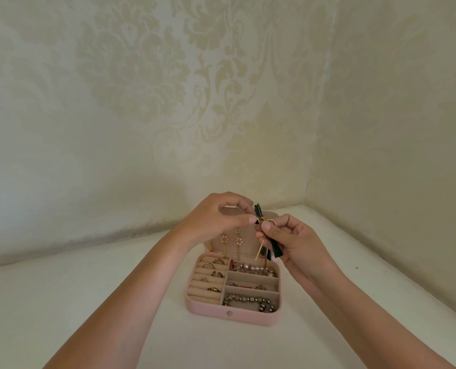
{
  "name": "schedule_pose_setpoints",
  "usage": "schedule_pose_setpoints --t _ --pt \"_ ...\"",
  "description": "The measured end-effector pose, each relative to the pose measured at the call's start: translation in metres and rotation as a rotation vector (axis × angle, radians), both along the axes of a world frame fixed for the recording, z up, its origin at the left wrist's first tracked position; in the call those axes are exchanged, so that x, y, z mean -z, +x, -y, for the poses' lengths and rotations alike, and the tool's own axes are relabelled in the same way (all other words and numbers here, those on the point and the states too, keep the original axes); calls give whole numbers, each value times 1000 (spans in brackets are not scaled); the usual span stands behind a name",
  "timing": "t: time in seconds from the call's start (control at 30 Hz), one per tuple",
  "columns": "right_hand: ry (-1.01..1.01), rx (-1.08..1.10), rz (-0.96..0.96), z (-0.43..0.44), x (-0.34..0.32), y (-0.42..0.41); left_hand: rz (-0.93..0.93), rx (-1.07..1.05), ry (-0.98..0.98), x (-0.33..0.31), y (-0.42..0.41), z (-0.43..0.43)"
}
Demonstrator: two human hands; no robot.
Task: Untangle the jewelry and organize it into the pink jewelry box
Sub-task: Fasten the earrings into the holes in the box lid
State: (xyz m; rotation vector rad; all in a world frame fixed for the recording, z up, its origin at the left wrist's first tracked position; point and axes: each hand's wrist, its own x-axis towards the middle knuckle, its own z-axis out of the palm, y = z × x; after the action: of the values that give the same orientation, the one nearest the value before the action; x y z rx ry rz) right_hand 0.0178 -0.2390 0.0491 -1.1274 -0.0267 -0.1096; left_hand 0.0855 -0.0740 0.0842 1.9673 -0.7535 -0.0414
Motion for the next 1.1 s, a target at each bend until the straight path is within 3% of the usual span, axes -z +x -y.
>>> schedule_pose_setpoints --t 0.37,0.57,0.67,0.77,0.9,1.1 --pt "46 92 -4 -18 8 -8 -7 -18 65 -2 1 -1" --pt "16 9 -142 -27 25 -18 239 -57 271 10 6 2" --pt "-34 -4 -179 -23 25 -17 335 -112 280 14 7 5" --pt "-189 -2 -198 -14 23 -18 361 -166 238 16 8 6" --pt "-575 -13 -225 -1 23 -19 372 -189 218 18 10 6" --pt "-938 351 116 23 8 -11 406 -212 231 20 15 10"
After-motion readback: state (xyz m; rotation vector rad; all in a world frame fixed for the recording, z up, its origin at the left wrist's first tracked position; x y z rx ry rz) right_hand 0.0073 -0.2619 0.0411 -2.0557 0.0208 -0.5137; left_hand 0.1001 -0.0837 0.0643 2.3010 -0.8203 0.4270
